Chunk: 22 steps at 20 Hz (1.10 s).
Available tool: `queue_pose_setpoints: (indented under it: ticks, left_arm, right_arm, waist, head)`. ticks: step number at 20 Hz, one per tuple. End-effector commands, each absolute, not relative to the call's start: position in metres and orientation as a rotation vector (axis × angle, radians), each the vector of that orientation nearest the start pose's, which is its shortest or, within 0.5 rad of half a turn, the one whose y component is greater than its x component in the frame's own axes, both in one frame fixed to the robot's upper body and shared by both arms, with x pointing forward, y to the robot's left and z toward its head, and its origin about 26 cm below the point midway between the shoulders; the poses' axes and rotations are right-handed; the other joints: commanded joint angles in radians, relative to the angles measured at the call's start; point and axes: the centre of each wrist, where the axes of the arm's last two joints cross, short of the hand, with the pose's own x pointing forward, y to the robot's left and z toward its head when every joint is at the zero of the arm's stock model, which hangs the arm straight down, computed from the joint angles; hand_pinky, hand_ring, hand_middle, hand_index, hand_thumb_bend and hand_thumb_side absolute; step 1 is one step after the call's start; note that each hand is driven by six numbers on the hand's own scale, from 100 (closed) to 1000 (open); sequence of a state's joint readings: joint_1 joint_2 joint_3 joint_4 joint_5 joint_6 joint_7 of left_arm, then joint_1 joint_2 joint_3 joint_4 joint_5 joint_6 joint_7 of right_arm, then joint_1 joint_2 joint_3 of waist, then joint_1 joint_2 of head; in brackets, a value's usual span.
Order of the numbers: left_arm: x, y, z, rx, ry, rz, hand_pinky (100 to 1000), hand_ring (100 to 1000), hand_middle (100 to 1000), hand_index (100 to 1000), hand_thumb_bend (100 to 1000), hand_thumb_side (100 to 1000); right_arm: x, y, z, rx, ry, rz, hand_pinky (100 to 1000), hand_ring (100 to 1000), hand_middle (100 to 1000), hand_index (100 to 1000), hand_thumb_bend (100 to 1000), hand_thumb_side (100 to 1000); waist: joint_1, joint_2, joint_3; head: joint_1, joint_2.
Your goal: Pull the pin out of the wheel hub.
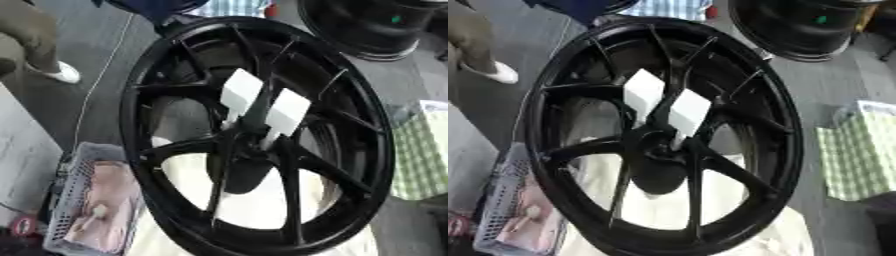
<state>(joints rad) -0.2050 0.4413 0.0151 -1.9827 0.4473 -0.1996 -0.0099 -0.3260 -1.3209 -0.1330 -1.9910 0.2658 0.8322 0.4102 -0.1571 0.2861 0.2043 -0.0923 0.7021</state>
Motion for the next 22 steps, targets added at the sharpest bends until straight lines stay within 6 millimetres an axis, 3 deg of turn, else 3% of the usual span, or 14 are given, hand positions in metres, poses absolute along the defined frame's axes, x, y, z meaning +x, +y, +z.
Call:
queue_pose_setpoints:
  ticks: [1, 13, 22]
  left_arm:
    - [0.29, 0.289, 0.192, -0.253, -2.35, -0.223, 824, 676, 624, 820, 100, 646]
    - [0.292, 0.285, 0.195, -0.3, -2.348, -0.222, 824, 679, 626, 821, 100, 646]
    - [0.295, 0.281, 0.203, -0.34, -2.364, -0.235, 825, 681, 627, 821, 100, 647]
  right_arm:
    - [0.254, -0.348, 0.389, -1.259, -1.122, 0.85, 878, 846, 796, 817, 100, 100]
    - [0.261, -0.326, 0.388, -1.141, -1.146, 1.031, 872, 848, 802, 819, 100, 129]
    - [0.269, -0.321, 0.371, -1.093, -1.219, 1.133, 870, 848, 803, 818, 100, 155]
  waist:
    - [0.003, -0.026, 0.005]
    - [-0.003, -0.055, 0.048]
    - [-0.012, -0.044, 0.081]
  head:
    - [-0.025, 0.005]
    - [-0.079, 0.003]
    - [-0.11, -0.017]
